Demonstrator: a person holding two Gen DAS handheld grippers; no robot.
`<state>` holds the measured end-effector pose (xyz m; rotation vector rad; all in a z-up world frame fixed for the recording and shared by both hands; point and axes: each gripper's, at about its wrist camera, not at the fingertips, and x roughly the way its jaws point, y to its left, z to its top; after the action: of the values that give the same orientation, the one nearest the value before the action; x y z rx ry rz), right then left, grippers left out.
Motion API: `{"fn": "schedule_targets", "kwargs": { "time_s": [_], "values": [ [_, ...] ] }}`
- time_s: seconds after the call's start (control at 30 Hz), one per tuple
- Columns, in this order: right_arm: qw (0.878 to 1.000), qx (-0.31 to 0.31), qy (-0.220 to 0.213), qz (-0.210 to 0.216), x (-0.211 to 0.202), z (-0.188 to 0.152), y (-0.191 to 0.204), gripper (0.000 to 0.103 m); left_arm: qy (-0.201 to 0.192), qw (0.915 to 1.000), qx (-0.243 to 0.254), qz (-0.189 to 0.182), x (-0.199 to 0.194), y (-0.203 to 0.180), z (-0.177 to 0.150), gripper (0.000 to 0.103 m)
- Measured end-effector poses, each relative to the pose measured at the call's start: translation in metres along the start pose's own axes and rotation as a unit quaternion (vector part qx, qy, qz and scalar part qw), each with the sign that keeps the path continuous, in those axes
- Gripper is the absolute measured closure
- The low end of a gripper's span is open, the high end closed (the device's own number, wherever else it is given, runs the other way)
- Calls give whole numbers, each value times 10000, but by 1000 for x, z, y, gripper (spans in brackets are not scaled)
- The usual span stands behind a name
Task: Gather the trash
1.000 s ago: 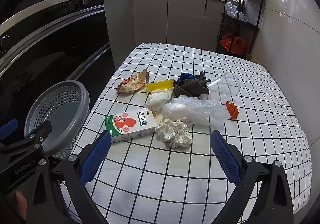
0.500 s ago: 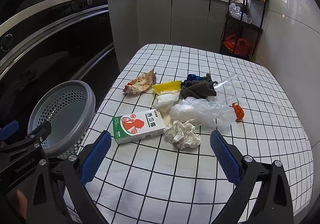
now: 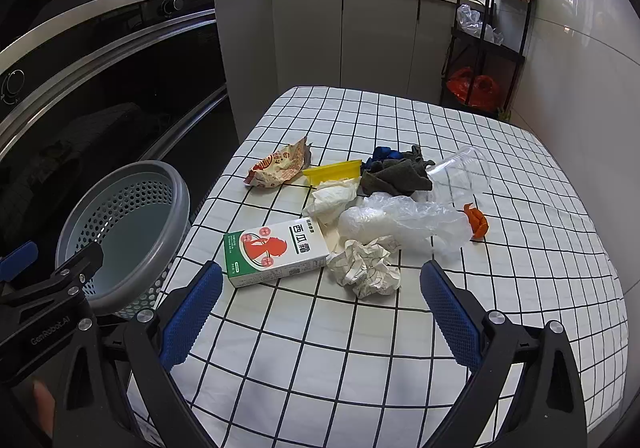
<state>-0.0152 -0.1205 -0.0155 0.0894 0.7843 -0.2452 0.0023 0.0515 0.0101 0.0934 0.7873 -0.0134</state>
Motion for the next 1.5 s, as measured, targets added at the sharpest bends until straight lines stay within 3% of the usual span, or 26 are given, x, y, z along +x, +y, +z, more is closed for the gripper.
{"fn": "schedule_targets", "kwargs": {
  "time_s": [1.23,1.5],
  "values": [
    [10000,46,31,30,1,0,-6,8,1,10000,-5,-9,0,-1,0,6],
    [9994,75,61,345,3,-5,-19,8,25,10000,57,-71,3,-12,-2,6]
  ]
}}
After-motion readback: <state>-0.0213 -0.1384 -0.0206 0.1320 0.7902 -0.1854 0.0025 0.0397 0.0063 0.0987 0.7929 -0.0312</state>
